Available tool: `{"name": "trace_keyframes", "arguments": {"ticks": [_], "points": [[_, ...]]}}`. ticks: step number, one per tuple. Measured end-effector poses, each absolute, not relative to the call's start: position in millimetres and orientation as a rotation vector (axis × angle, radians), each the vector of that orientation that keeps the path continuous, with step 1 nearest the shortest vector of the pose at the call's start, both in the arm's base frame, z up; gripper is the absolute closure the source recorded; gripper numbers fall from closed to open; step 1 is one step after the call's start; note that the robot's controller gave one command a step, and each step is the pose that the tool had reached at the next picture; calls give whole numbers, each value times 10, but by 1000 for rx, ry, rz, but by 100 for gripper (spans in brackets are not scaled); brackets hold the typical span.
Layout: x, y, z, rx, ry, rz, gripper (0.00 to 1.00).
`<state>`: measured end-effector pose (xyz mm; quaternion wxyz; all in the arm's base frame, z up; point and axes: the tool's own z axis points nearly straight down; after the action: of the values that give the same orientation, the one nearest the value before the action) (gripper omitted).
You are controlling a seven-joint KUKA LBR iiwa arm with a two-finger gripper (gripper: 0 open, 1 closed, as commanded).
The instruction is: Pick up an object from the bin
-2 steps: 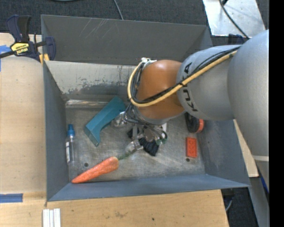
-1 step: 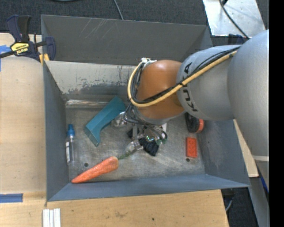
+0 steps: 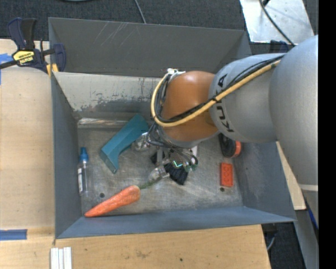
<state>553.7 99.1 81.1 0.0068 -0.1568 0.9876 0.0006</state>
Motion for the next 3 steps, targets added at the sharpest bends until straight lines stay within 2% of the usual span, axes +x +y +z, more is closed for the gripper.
{"name": "trace_keyframes", "arguments": {"ticks": [1, 2, 3], "points": [[5537, 991, 811, -490, 3089, 2, 0], [5541, 1050, 1240, -509, 3105, -1, 0], [5757, 1243, 1477, -625, 3061, -1, 0]]}}
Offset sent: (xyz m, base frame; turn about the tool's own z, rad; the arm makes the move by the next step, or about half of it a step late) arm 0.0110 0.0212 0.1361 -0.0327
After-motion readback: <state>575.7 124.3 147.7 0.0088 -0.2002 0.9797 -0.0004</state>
